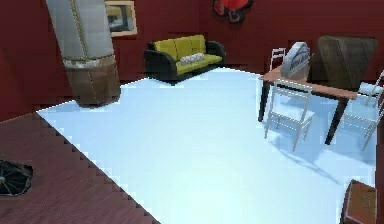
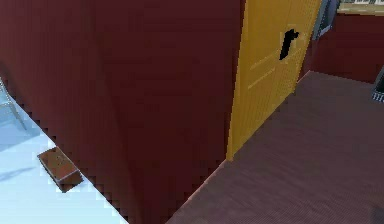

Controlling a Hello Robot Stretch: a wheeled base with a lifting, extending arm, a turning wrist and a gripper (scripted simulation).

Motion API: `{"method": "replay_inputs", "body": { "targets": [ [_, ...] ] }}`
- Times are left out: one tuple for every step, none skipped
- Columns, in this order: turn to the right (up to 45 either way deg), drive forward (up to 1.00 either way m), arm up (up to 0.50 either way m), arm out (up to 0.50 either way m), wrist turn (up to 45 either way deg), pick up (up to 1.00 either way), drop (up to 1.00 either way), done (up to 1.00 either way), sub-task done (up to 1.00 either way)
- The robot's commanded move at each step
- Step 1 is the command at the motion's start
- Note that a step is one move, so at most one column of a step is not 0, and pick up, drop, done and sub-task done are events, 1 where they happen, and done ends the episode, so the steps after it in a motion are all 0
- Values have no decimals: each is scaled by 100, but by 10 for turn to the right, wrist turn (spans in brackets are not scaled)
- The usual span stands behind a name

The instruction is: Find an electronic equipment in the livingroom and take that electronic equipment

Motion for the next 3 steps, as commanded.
{"method": "replay_inputs", "body": {
  "targets": [
    [0,5,0,0,0,0,0,0,0],
    [60,0,0,0,0,0,0,0,0],
    [0,100,0,0,0,0,0,0,0]
  ]
}}
